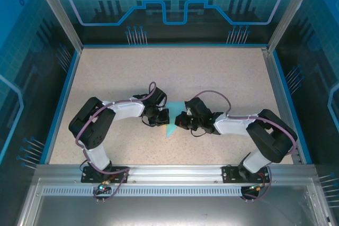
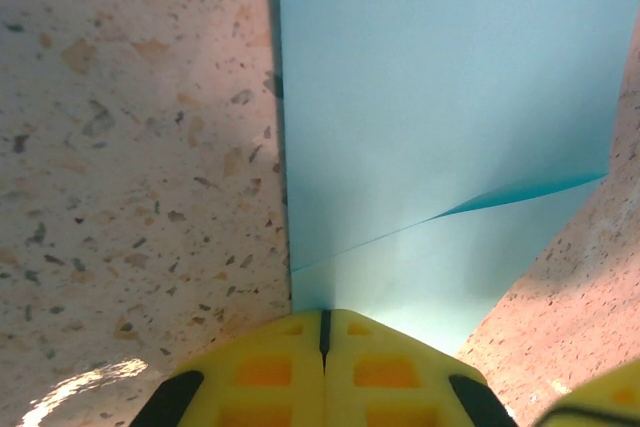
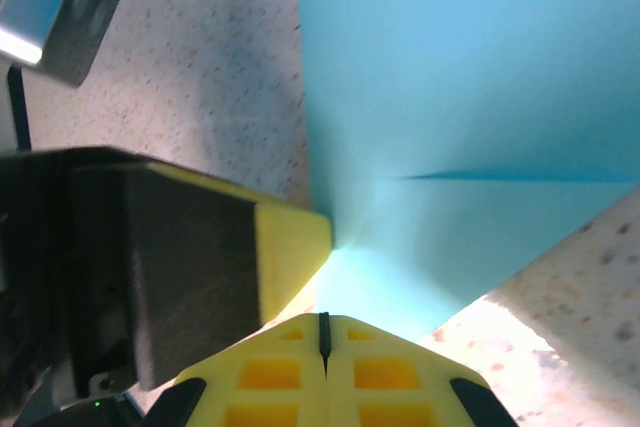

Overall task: Fold a paper plane with a square sheet of paper (pick it up from the middle)
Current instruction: Third fold the triangle at the center of the table.

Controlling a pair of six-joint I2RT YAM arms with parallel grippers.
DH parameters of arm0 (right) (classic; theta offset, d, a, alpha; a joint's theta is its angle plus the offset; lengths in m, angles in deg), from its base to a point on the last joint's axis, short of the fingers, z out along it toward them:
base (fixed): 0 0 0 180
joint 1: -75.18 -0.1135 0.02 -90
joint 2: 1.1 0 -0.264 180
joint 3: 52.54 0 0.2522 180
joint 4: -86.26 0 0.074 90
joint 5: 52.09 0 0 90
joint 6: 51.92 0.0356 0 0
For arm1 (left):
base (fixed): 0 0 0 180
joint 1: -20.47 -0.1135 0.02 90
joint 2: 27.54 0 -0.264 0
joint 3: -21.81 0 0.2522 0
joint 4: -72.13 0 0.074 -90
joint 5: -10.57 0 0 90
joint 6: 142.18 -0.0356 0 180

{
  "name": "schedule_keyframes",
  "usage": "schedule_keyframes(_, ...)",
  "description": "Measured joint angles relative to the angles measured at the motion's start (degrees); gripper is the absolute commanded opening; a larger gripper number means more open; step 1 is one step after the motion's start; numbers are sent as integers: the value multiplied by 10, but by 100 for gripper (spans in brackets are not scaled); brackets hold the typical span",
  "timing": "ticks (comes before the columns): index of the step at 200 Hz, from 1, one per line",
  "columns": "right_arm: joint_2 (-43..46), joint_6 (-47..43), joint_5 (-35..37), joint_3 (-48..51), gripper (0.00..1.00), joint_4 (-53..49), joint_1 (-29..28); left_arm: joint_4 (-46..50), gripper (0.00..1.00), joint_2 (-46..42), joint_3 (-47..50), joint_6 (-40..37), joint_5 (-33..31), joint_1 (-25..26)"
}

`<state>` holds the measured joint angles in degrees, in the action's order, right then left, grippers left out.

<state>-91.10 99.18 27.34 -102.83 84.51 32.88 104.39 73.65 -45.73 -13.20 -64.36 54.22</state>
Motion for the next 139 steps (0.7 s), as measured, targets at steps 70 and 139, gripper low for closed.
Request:
schedule_keyframes(70, -67, -6, -10, -14, 3, 5, 11, 3, 5, -2, -4, -5, 6, 0)
schedule_keyframes(139, -70, 4, -10, -15, 3, 9, 11, -86, 16, -160, 107, 53, 24, 3)
